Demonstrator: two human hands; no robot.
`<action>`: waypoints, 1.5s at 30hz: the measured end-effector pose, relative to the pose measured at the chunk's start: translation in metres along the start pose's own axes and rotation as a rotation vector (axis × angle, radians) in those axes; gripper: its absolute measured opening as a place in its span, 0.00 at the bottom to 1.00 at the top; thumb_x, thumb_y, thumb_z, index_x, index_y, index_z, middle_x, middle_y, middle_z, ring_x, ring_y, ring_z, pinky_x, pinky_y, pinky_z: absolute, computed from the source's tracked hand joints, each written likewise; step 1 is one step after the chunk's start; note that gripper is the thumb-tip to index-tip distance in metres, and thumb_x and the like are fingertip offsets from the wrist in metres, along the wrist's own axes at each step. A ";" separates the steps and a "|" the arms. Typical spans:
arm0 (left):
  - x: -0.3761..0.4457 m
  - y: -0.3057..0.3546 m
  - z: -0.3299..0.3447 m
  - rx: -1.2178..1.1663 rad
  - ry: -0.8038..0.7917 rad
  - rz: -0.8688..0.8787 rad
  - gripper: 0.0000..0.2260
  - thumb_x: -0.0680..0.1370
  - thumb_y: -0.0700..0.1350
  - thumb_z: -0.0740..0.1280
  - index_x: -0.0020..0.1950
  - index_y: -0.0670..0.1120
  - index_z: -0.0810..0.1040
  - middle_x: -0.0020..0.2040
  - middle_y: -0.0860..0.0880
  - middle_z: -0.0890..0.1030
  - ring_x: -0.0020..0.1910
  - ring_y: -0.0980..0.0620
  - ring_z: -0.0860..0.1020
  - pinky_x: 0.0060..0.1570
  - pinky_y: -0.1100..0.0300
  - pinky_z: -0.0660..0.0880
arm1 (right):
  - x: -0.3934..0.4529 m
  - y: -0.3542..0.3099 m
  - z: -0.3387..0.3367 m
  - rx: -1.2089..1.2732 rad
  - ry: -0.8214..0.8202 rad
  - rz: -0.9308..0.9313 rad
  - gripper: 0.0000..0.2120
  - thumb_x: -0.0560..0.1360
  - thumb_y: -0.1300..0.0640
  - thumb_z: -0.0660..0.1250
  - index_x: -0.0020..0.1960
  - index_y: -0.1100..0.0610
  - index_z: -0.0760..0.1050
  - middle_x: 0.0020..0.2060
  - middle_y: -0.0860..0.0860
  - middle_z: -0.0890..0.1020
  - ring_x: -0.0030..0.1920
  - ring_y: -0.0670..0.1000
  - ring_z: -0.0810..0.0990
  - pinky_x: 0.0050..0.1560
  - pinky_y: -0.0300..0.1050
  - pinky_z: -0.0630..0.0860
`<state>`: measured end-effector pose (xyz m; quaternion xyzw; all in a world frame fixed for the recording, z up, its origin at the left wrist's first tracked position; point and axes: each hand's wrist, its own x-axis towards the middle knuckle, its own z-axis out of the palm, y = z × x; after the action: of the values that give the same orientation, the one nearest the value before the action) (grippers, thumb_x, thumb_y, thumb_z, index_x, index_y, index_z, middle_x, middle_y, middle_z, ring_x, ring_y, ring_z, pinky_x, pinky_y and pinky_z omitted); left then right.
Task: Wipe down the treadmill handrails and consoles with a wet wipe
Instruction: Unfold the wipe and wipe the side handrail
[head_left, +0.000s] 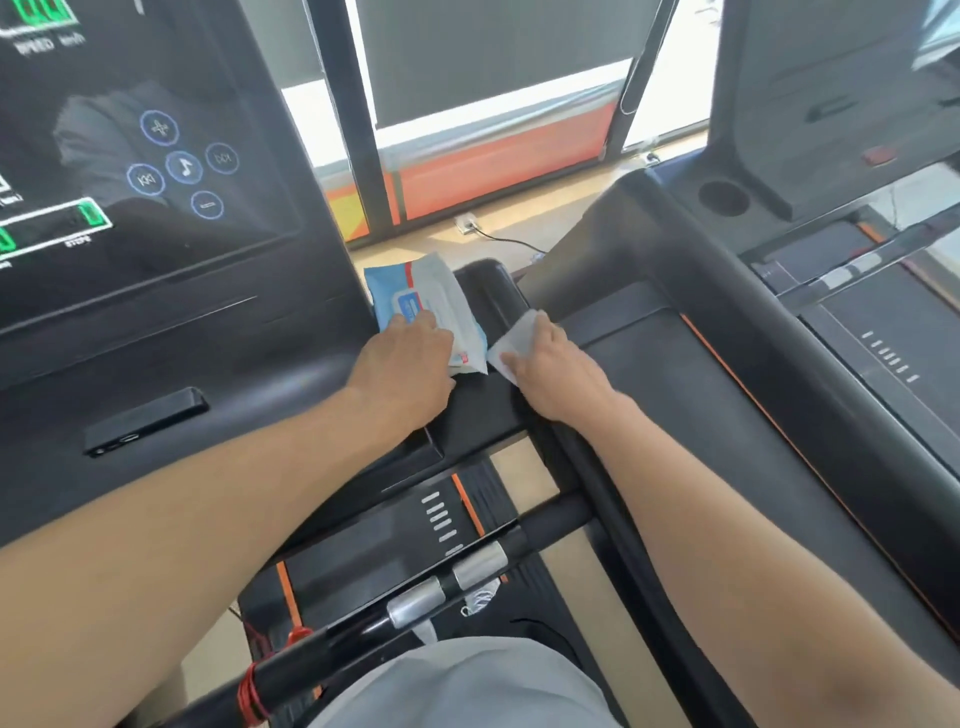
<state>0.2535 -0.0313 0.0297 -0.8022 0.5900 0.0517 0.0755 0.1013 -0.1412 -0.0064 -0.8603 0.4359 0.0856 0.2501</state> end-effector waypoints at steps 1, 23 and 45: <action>-0.001 0.000 0.001 0.006 0.004 0.004 0.12 0.80 0.46 0.67 0.61 0.42 0.77 0.61 0.44 0.75 0.54 0.42 0.74 0.43 0.51 0.74 | 0.008 -0.004 -0.008 0.007 -0.031 -0.020 0.29 0.87 0.48 0.53 0.81 0.62 0.50 0.80 0.60 0.56 0.74 0.65 0.66 0.70 0.58 0.68; 0.004 0.022 0.048 -0.314 0.309 0.232 0.28 0.81 0.54 0.64 0.77 0.41 0.65 0.81 0.43 0.61 0.82 0.44 0.52 0.80 0.46 0.44 | -0.072 0.050 0.063 -0.208 0.238 -0.046 0.34 0.83 0.46 0.58 0.81 0.57 0.47 0.76 0.58 0.60 0.67 0.61 0.71 0.56 0.54 0.77; -0.093 0.104 0.122 -0.704 -0.160 0.190 0.24 0.85 0.59 0.52 0.78 0.49 0.64 0.75 0.49 0.71 0.72 0.48 0.69 0.69 0.50 0.66 | -0.191 0.094 0.099 -0.182 0.132 0.155 0.40 0.83 0.38 0.58 0.82 0.51 0.38 0.79 0.54 0.58 0.71 0.59 0.70 0.65 0.54 0.74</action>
<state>0.1270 0.0481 -0.0809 -0.7142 0.6002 0.3205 -0.1643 -0.0822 -0.0031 -0.0551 -0.8469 0.5070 0.0873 0.1344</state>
